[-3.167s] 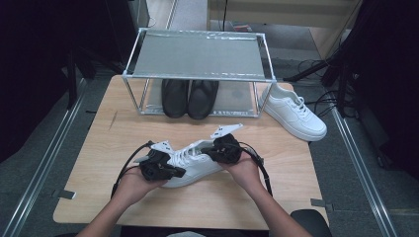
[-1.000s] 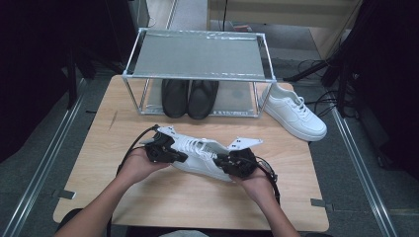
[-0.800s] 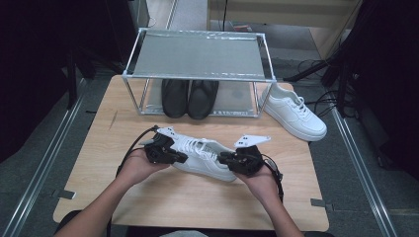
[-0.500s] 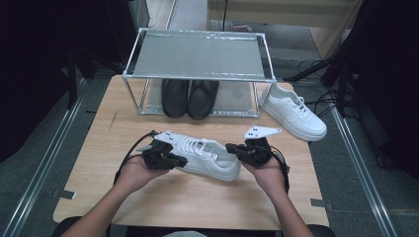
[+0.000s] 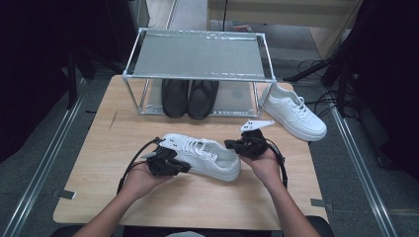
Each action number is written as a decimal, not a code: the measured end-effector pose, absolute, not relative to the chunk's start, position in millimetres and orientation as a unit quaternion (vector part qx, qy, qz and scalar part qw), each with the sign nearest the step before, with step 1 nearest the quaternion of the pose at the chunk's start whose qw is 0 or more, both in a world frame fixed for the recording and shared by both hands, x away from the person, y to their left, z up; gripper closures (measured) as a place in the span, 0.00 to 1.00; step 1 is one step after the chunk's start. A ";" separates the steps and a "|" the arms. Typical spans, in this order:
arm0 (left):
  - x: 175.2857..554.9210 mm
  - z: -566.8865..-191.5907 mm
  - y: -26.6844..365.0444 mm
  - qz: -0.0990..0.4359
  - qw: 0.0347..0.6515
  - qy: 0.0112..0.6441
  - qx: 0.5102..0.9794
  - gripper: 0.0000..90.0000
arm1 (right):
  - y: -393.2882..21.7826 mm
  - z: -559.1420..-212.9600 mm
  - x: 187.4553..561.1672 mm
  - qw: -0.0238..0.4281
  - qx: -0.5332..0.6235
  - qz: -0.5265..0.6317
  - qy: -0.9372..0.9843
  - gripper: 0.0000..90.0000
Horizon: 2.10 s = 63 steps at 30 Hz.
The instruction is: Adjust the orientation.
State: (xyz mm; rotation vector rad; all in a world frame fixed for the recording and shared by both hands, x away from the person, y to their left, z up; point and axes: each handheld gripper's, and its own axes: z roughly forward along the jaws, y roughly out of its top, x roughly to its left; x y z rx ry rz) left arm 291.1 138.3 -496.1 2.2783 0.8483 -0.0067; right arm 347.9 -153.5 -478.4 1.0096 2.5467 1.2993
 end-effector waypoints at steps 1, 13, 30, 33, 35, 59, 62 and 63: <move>291.1 -496.1 138.3 -0.003 0.348 0.327 0.879 0.94 | -153.5 -478.4 347.9 0.055 0.332 0.428 0.839 1.00; 299.0 -503.2 148.0 -0.008 0.353 0.333 0.874 0.96 | -150.0 -480.2 347.6 0.036 0.332 0.424 0.842 1.00; 311.9 -504.7 175.3 -0.010 0.362 0.361 0.860 0.94 | -127.1 -483.1 323.0 0.038 0.300 0.417 0.857 1.00; 313.9 -505.2 177.5 -0.013 0.364 0.363 0.858 0.94 | -124.9 -483.7 319.1 0.034 0.298 0.420 0.857 1.00; 314.1 -505.2 177.7 -0.012 0.364 0.361 0.858 0.94 | -123.9 -483.9 316.9 0.037 0.295 0.419 0.858 1.00; 342.2 -508.0 193.7 -0.031 0.381 0.361 0.851 0.91 | -97.6 -494.5 281.8 0.016 0.303 0.450 0.840 0.93; 343.1 -507.6 194.9 -0.036 0.384 0.359 0.850 0.87 | -99.6 -493.9 283.2 0.018 0.302 0.449 0.841 0.88; 343.6 -507.3 195.0 -0.030 0.380 0.360 0.852 0.83 | -101.6 -493.5 283.8 0.026 0.304 0.447 0.841 0.87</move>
